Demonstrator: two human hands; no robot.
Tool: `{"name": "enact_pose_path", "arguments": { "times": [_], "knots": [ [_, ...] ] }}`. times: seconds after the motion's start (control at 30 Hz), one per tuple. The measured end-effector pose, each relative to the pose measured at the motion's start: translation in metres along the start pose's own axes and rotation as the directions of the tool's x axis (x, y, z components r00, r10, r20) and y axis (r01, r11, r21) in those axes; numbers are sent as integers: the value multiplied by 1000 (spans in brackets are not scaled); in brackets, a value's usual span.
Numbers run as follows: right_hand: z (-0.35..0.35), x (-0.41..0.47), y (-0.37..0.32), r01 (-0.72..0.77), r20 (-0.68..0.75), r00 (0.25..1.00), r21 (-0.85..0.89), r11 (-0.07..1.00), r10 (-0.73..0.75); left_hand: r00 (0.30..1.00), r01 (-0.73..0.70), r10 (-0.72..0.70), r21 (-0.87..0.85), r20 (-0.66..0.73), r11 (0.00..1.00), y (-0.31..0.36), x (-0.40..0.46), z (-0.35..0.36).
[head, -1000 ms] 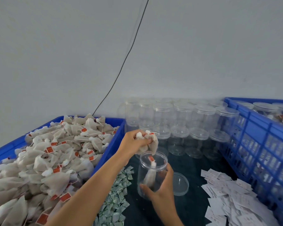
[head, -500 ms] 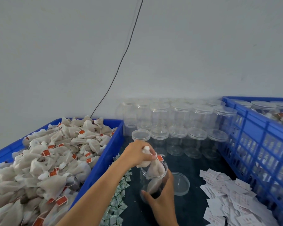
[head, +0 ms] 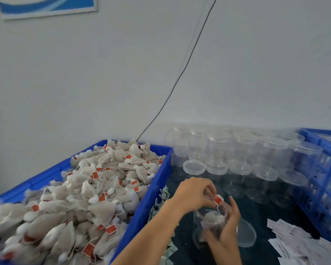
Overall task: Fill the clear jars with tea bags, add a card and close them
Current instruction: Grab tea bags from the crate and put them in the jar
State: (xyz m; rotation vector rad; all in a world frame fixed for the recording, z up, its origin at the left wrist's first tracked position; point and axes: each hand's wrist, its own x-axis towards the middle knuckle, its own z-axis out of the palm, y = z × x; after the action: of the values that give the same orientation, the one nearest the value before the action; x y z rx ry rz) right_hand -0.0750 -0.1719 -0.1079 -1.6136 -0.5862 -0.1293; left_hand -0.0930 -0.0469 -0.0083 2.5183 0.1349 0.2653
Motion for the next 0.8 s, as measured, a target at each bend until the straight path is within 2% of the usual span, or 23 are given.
{"name": "enact_pose_path", "arguments": {
  "times": [0.07, 0.1, 0.13, 0.2, 0.27, 0.37, 0.43, 0.53, 0.67, 0.8],
  "knots": [
    [2, 6, -17, -26, -75, 997, 24, 999, 27, 995, -4, 7, 23, -103, 1000, -7, -2, -13],
    [2, 7, -25, -51, -104, 993, 102, 993, 61, 983, 16, -13, 17, -182, 1000, -13, -3, -22],
    [2, 9, -29, -45, -119, 991, 100, 994, 57, 961, 49, -40, 24, -272, 999, -23, -5, -32],
    [-3, 8, -36, 12, -95, 995, 4, 1000, -11, 897, 160, -113, 75, -428, 984, -50, -10, -56],
    [-6, 13, -44, 60, -108, 992, -45, 997, -64, 832, 335, -225, 137, -507, 932, -84, -16, -80],
    [-6, 21, -54, 84, -71, 993, -100, 992, -91, 749, 584, -403, 236, -526, 777, -135, -23, -102],
    [-6, 24, -55, 45, -32, 998, -128, 991, -50, 703, 664, -480, 244, -525, 707, -158, -24, -109],
    [-7, 33, -56, 9, -4, 1000, -162, 987, -9, 687, 682, -497, 235, -529, 693, -182, -15, -112],
    [15, 53, -69, 72, 54, 996, -153, 986, -65, 692, 671, -485, 228, -534, 706, -199, -4, -107],
    [79, 84, -80, 136, 287, 954, -170, 976, -83, 634, 674, -498, 107, -592, 731, -211, -2, -109]
  ]
}}
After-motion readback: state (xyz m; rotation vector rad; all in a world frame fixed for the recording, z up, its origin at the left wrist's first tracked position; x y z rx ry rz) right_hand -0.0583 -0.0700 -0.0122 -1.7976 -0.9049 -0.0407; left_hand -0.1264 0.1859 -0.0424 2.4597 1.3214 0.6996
